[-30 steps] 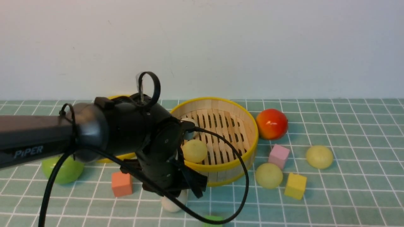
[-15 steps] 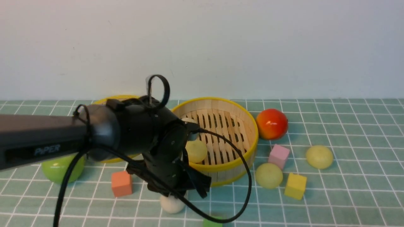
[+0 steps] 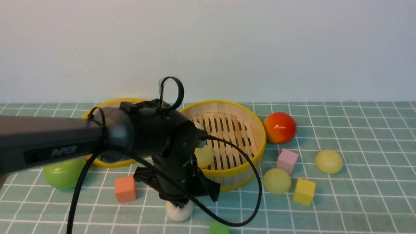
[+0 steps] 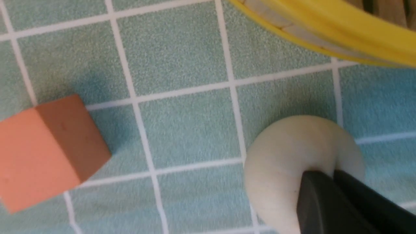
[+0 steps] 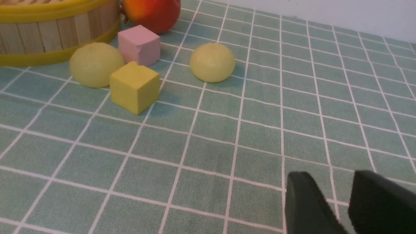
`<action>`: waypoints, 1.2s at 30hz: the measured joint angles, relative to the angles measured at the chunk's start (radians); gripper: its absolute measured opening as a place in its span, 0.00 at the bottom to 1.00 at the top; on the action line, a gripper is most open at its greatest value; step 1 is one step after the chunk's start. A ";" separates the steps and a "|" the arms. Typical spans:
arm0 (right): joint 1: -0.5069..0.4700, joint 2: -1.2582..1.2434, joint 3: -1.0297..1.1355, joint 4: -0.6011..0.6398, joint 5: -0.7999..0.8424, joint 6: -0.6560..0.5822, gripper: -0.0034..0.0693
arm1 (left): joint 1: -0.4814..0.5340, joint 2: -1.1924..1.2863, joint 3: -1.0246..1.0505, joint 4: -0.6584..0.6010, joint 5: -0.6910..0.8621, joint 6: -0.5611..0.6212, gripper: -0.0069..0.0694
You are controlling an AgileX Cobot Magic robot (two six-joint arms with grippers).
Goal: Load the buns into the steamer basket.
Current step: Use the left arm to grab a steamed stuffed bun, then use the left arm to put the steamed stuffed bun into the steamer
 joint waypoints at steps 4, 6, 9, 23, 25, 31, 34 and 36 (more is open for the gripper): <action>0.000 0.000 0.000 0.000 0.000 0.000 0.38 | 0.000 -0.007 -0.130 -0.068 0.152 0.095 0.07; 0.000 0.000 0.000 0.000 0.000 0.000 0.38 | 0.000 -0.011 -0.238 -0.113 0.207 0.154 0.07; 0.000 0.000 0.000 0.000 0.000 0.000 0.38 | 0.000 -0.013 -0.384 -0.159 0.221 0.206 0.07; 0.000 0.000 0.000 0.000 0.000 0.000 0.38 | 0.000 0.272 -0.601 -0.152 0.060 0.191 0.11; 0.000 0.000 0.000 0.000 0.000 0.000 0.38 | 0.000 0.299 -0.601 -0.126 0.047 0.160 0.15; 0.000 0.000 0.000 0.000 0.000 0.000 0.38 | 0.000 0.307 -0.603 -0.106 0.040 0.128 0.37; 0.000 0.000 0.000 0.000 0.000 0.000 0.38 | 0.000 0.292 -0.604 -0.103 0.076 0.128 0.51; 0.000 0.000 0.000 0.000 0.000 0.000 0.38 | 0.000 0.268 -0.603 -0.101 0.110 0.136 0.58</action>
